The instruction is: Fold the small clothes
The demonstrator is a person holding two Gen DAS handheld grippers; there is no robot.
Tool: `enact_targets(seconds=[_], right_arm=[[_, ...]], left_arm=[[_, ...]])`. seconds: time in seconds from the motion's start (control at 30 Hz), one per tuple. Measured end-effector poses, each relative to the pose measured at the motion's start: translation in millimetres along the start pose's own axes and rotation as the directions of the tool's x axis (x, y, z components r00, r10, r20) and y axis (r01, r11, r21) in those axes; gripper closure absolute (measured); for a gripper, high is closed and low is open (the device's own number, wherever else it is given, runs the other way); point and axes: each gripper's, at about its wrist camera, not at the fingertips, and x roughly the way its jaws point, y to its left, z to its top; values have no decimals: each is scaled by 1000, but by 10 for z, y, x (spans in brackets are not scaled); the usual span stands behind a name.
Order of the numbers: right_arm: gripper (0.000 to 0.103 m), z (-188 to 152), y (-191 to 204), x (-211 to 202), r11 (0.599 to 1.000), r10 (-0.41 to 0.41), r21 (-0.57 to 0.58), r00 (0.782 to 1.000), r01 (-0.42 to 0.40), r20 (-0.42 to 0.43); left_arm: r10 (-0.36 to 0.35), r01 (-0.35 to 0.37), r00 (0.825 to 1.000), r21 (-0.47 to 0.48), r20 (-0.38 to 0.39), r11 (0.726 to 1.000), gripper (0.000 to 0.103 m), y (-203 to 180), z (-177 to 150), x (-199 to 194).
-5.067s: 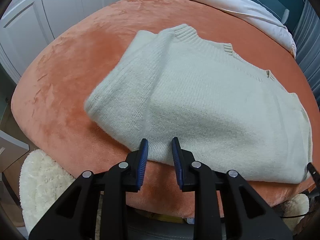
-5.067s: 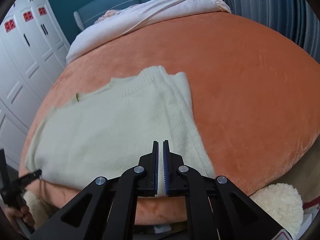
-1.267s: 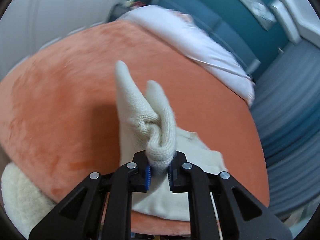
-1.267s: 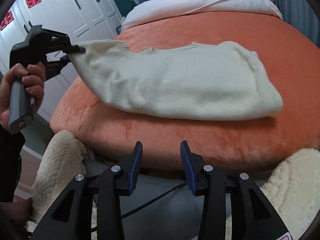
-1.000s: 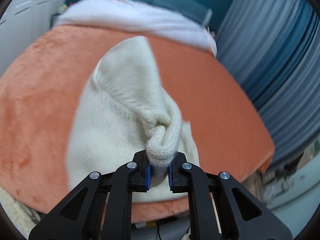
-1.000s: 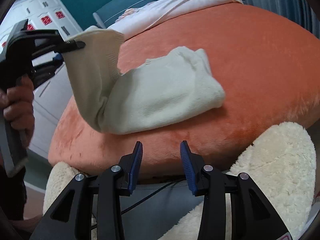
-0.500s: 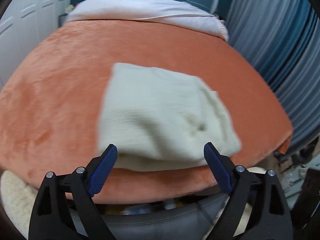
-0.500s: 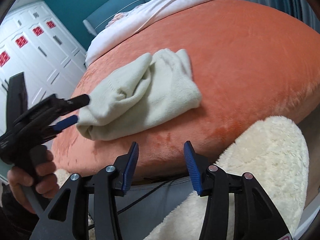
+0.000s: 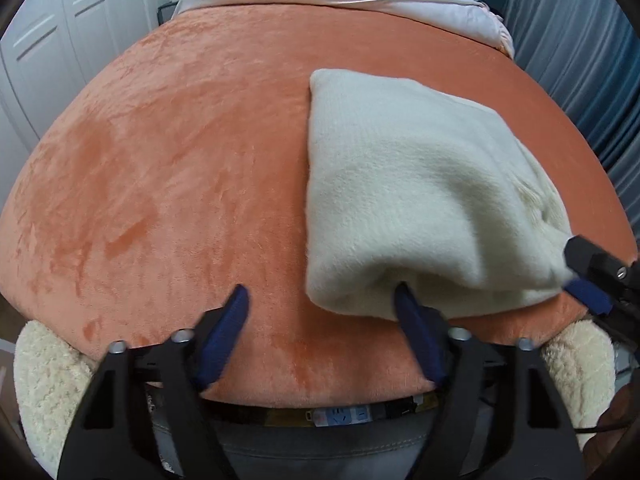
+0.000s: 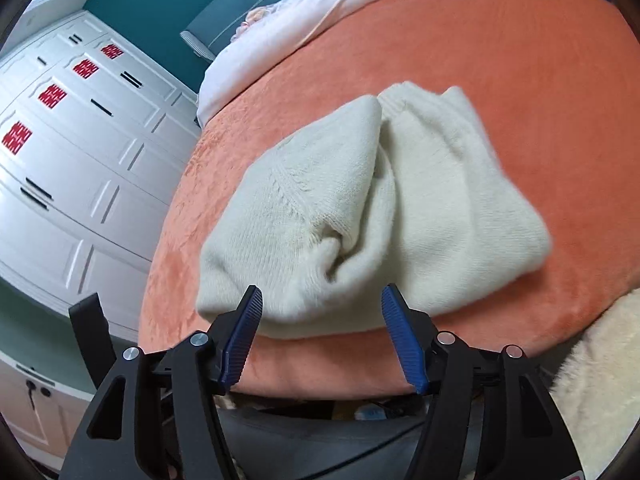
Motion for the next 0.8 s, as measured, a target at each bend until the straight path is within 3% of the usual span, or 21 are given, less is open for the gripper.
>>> enact_targets(seconds=[0.03, 0.1, 0.17, 0.2, 0.27, 0.37, 0.47, 0.53, 0.57, 0.6, 0.63, 0.7, 0.8], right_arm=[[41, 14, -16, 92, 1000, 7, 20, 1000, -6, -16], [45, 37, -69, 305, 998, 6, 65, 997, -1, -75], [87, 61, -103, 424, 994, 50, 106, 995, -40, -89], [88, 103, -73, 422, 994, 57, 98, 995, -49, -81], [90, 222, 86, 175, 999, 33, 19, 999, -34, 39], [91, 428, 379, -406, 994, 57, -106, 976, -35, 208], [91, 404, 455, -760, 974, -1, -212, 946, 74, 325], [91, 346, 154, -616, 965, -110, -197, 947, 175, 302], [91, 330, -83, -434, 963, -169, -165, 956, 212, 241], [91, 297, -416, -169, 967, -216, -108, 969, 230, 123], [91, 255, -637, -24, 971, -228, -60, 972, 231, 53], [91, 180, -767, -36, 982, -187, 4, 981, 187, 54], [91, 239, -501, -264, 981, -176, -55, 973, 186, 150]], left_arm=[[-17, 17, 1000, -17, -9, 1000, 58, 34, 36, 35], [-86, 84, 996, -53, -29, 995, 73, 75, 92, 54], [-97, 95, 995, -43, -37, 995, 79, 28, 118, 33], [-95, 94, 995, -30, -30, 995, 80, -2, 126, 6], [-101, 101, 995, -13, -19, 995, 81, -62, 136, -64], [-154, 154, 988, 5, -6, 988, 81, -182, 132, -157], [-135, 135, 991, 61, -5, 989, 82, -388, 120, -132], [-105, 107, 994, 87, -24, 990, 82, -482, 96, -18], [-101, 104, 994, 90, -42, 990, 81, -511, 77, 55], [-91, 96, 994, 97, -60, 991, 81, -537, 57, 113], [-70, 76, 996, 108, -61, 991, 81, -563, 33, 125], [-41, 48, 998, 131, -53, 990, 81, -585, 11, 103], [-35, 41, 998, 111, -58, 993, 81, -544, 26, 98]])
